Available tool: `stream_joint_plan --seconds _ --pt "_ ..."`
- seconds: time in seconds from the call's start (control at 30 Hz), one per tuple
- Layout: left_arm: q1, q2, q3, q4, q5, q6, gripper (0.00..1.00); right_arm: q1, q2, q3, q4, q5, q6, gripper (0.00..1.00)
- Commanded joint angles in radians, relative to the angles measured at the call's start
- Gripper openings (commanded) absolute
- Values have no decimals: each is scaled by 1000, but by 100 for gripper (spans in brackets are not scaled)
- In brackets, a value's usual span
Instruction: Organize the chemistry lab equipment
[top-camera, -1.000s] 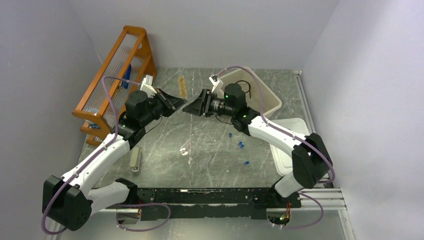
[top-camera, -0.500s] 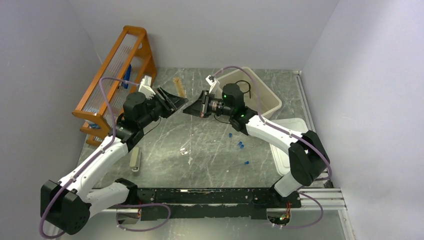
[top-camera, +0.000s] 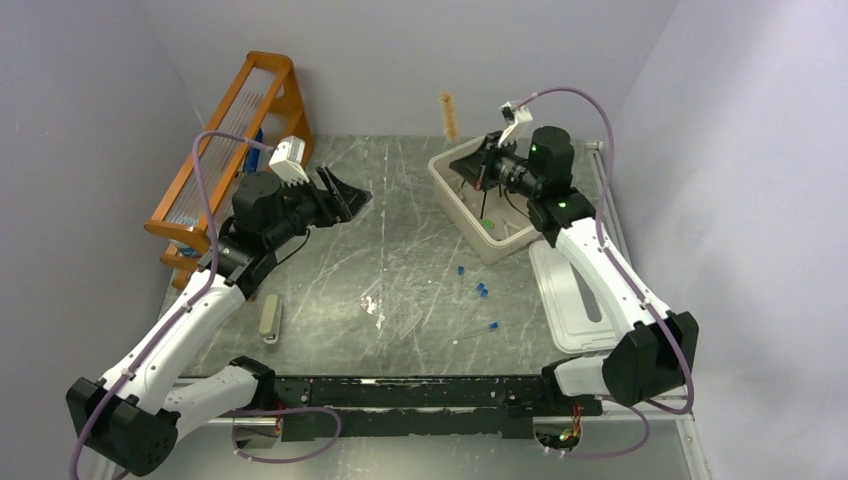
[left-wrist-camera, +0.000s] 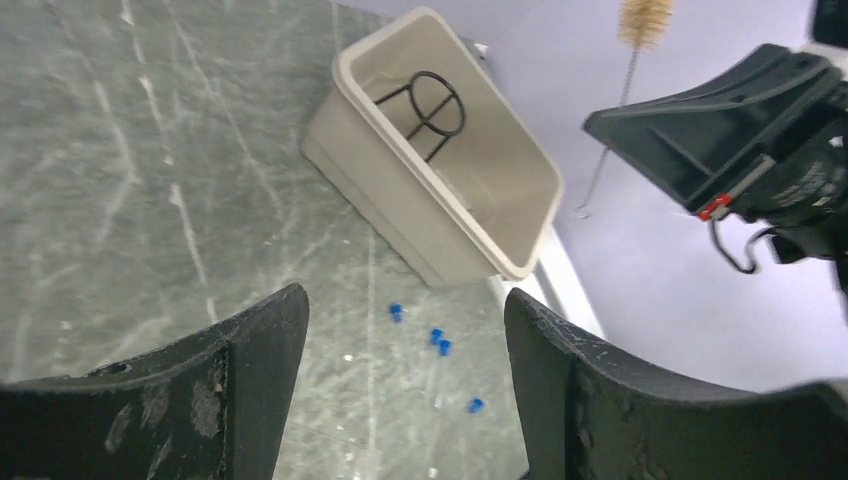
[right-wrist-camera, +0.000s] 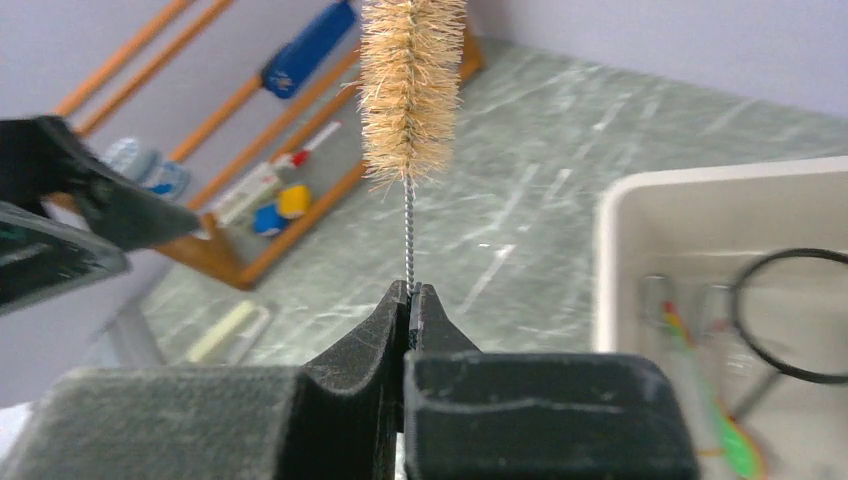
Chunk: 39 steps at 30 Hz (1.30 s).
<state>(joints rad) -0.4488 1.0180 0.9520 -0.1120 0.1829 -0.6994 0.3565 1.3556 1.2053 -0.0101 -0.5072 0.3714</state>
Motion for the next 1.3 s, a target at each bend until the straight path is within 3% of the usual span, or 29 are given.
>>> stream_joint_plan --seconds 0.0,0.33,0.77,1.0,1.27 --pt "-4 -20 43 -102 -93 204 75 -40 -34 8 -173 62 -270 0" --pt "-5 -9 -29 -81 -116 319 75 -62 88 33 -336 323 -493 0" --pt "-2 34 -125 -7 -124 303 75 -71 289 98 -481 398 -587 0" --pt "5 42 -139 21 -95 288 75 -64 358 149 -537 451 -568 20" --pt "5 37 -142 25 -79 297 76 -46 268 153 -508 503 -466 36"
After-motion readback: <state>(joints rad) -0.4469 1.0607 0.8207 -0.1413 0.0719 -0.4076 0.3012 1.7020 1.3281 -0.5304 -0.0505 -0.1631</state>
